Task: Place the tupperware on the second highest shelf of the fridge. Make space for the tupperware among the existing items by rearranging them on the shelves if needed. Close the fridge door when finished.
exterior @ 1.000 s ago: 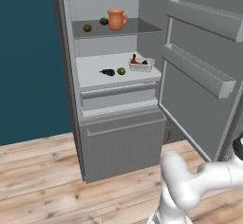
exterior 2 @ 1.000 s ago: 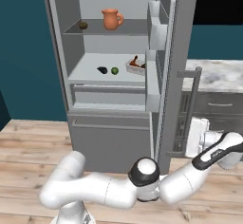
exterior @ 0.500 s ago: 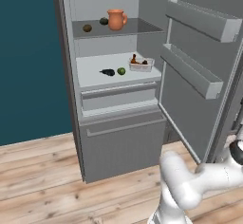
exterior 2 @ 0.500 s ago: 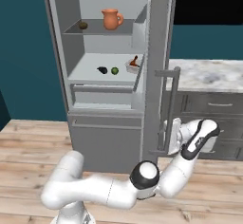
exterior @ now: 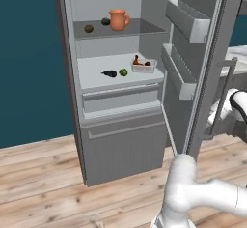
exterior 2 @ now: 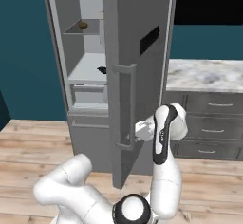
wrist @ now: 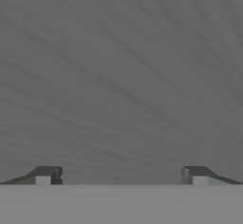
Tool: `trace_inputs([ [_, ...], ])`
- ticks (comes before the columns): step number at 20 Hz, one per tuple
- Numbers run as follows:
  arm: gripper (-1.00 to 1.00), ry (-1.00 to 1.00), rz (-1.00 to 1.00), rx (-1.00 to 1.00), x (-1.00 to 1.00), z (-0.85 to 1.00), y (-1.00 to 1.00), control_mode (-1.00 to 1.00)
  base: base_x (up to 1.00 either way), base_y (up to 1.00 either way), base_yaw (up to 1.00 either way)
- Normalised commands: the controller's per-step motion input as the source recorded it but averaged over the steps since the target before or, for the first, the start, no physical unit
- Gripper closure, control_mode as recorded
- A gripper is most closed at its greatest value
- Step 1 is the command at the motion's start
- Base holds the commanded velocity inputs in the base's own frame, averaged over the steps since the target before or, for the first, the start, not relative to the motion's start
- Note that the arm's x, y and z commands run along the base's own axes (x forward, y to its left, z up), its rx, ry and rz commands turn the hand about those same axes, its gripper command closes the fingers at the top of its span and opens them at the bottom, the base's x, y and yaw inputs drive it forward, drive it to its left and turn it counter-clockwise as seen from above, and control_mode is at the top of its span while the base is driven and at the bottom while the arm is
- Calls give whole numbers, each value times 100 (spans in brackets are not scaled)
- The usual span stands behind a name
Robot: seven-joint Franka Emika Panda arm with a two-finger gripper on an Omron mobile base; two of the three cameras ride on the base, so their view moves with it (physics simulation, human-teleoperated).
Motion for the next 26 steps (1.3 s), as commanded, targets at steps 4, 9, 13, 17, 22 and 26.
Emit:
trace_inputs([
  [4,-100,-38,-52,0,22,57,93,-100,0,0,0],
  [9,-100,-9,-51,-3,65,84,35,-100,0,0,0],
  [13,-100,-4,-52,-6,63,79,23,-100,0,0,0],
  [17,-100,-4,-45,-4,53,51,57,-100,0,0,0],
  [22,-100,-5,-29,0,60,8,91,-100,0,0,0],
  [26,-100,-8,-21,0,67,0,74,-100,0,0,0],
])
